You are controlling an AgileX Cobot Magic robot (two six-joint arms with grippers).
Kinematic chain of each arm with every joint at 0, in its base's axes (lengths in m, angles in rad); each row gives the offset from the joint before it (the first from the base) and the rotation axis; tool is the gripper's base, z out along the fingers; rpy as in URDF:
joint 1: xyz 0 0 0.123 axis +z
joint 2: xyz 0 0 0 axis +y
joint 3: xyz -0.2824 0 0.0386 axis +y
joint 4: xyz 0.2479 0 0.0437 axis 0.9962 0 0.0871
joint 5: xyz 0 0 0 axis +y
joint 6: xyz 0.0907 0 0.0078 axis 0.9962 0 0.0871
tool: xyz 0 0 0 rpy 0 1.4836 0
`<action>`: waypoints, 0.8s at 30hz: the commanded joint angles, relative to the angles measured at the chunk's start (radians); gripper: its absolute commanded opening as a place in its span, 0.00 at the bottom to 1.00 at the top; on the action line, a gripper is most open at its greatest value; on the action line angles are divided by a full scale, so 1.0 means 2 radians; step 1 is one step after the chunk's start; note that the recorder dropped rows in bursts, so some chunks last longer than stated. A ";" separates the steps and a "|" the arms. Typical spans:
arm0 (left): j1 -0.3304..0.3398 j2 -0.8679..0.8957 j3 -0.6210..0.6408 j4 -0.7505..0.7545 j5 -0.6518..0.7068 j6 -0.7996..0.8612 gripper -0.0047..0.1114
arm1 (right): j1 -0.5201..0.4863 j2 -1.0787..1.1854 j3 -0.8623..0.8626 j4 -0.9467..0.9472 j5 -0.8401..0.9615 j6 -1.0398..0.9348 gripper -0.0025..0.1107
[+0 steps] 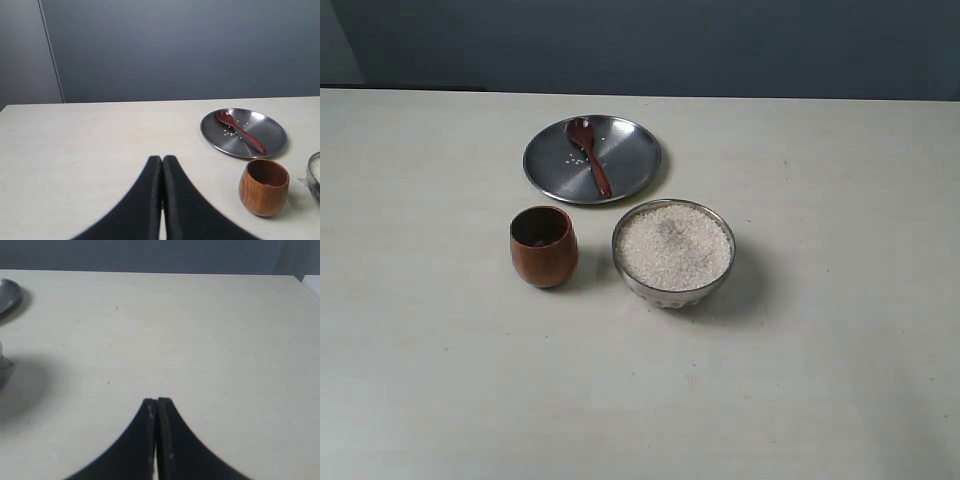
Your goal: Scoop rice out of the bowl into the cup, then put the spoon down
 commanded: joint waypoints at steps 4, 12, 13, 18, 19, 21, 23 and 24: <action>0.001 -0.023 -0.002 0.025 -0.007 0.003 0.04 | -0.004 -0.002 -0.004 0.000 0.000 0.000 0.03; 0.001 -0.023 0.021 0.040 -0.061 0.003 0.04 | -0.004 -0.002 -0.004 0.000 -0.001 0.000 0.03; 0.001 -0.023 0.029 0.038 -0.079 0.003 0.04 | -0.004 -0.002 -0.004 0.000 0.001 0.000 0.03; 0.001 -0.023 0.090 0.013 -0.108 0.003 0.04 | -0.004 -0.002 -0.004 0.000 0.001 0.000 0.03; 0.001 -0.023 0.100 0.008 -0.114 0.003 0.04 | -0.004 -0.002 -0.004 0.000 0.001 0.000 0.03; 0.001 -0.023 0.126 -0.002 -0.138 0.003 0.04 | -0.004 -0.002 -0.004 0.000 0.001 0.000 0.03; 0.001 -0.023 0.146 -0.009 -0.162 0.003 0.04 | -0.004 -0.002 -0.004 0.000 0.001 0.000 0.03; 0.001 -0.023 0.155 -0.013 -0.170 0.003 0.04 | -0.004 -0.002 -0.004 0.000 0.001 0.000 0.03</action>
